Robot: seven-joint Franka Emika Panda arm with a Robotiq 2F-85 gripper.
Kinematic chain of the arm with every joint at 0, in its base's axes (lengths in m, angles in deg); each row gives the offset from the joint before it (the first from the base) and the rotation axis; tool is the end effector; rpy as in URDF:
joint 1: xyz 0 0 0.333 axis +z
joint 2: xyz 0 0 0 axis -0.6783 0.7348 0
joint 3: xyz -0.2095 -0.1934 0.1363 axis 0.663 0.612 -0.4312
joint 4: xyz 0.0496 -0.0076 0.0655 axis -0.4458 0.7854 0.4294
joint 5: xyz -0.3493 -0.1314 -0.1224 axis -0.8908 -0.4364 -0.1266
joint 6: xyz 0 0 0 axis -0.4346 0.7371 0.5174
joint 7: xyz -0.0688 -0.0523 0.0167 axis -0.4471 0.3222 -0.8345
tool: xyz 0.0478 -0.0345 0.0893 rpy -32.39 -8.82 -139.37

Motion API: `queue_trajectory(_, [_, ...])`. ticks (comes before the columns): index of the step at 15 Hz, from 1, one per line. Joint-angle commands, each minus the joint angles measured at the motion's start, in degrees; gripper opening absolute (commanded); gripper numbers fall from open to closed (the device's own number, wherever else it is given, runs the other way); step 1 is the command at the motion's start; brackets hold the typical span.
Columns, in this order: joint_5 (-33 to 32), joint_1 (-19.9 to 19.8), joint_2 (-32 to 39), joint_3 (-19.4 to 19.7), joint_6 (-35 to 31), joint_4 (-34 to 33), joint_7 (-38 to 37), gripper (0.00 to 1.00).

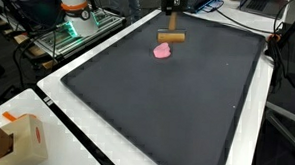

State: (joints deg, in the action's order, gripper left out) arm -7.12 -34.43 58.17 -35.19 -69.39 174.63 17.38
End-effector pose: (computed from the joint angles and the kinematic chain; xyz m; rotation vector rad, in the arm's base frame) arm 0.4718 0.1256 0.3650 2.8079 0.9568 0.1643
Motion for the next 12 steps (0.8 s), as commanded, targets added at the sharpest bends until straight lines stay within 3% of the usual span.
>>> queue_trajectory(1, [3.68,-0.54,-1.48,1.25,4.21,-2.14,5.56,0.23])
queue_trajectory(12, [10.86,-0.99,-4.11,3.83,15.34,-8.90,16.19,0.23])
